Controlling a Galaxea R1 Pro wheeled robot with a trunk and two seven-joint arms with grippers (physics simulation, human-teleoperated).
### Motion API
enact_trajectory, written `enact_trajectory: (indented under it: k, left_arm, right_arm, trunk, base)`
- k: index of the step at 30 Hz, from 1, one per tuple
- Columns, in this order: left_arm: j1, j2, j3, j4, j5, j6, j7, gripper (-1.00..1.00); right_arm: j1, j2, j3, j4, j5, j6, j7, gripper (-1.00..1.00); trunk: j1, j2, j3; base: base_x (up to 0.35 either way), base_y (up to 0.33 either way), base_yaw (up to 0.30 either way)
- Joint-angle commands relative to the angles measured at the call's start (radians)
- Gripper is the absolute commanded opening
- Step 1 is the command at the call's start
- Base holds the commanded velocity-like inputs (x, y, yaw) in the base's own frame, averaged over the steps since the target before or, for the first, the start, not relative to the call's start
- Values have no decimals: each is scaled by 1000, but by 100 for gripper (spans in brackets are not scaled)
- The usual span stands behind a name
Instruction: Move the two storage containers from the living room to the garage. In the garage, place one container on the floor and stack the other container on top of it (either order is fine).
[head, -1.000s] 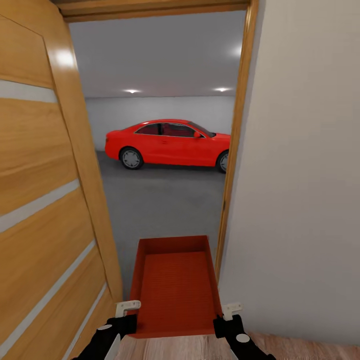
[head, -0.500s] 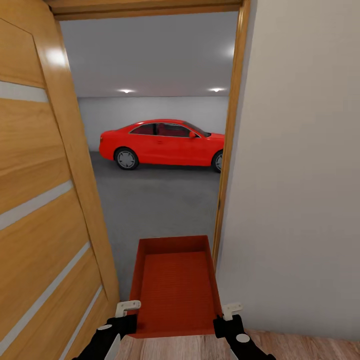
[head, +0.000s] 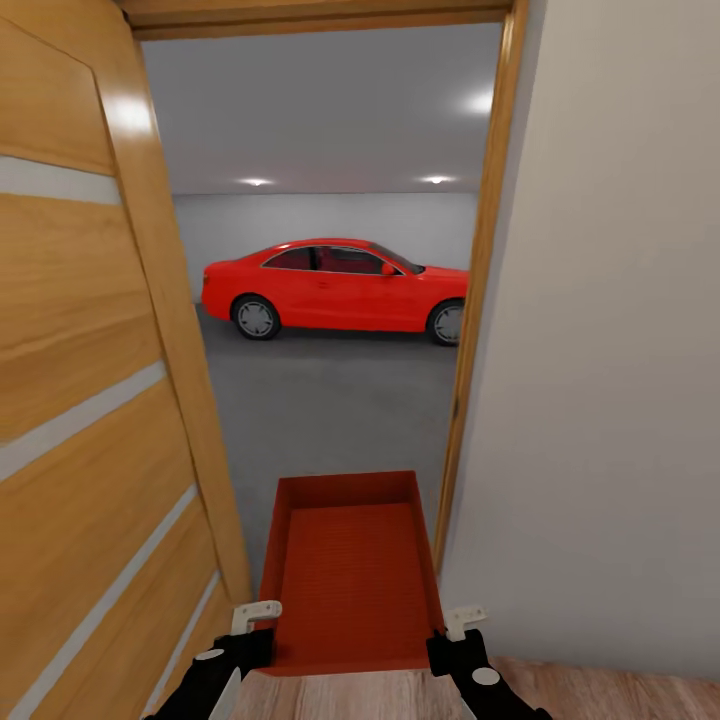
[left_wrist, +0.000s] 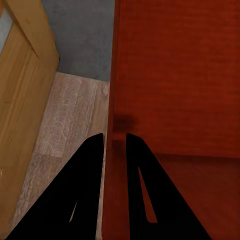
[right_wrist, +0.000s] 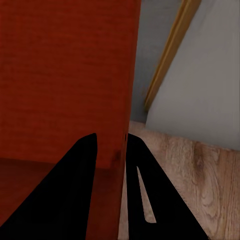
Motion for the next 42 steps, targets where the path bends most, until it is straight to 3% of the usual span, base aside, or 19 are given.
enact_trajectory:
  k: [1, 25, 42]
  left_arm:
    - [0, -1, 9, -3, -21, -82, 10, -100]
    - [0, -1, 8, -3, -21, -82, 10, -100]
    - [0, -1, 8, -3, -21, -82, 10, -100]
  right_arm:
    - [0, 32, 14, 3, -6, -2, 61, -100]
    - [0, 32, 14, 3, -6, -3, 61, -100]
    - [0, 32, 14, 3, -6, -2, 61, -100]
  trunk:
    - [0, -1, 0]
    - [0, -1, 0]
    - [0, -1, 0]
  base:
    - [0, 238, 0]
    - [25, 98, 0]
    - [2, 6, -5]
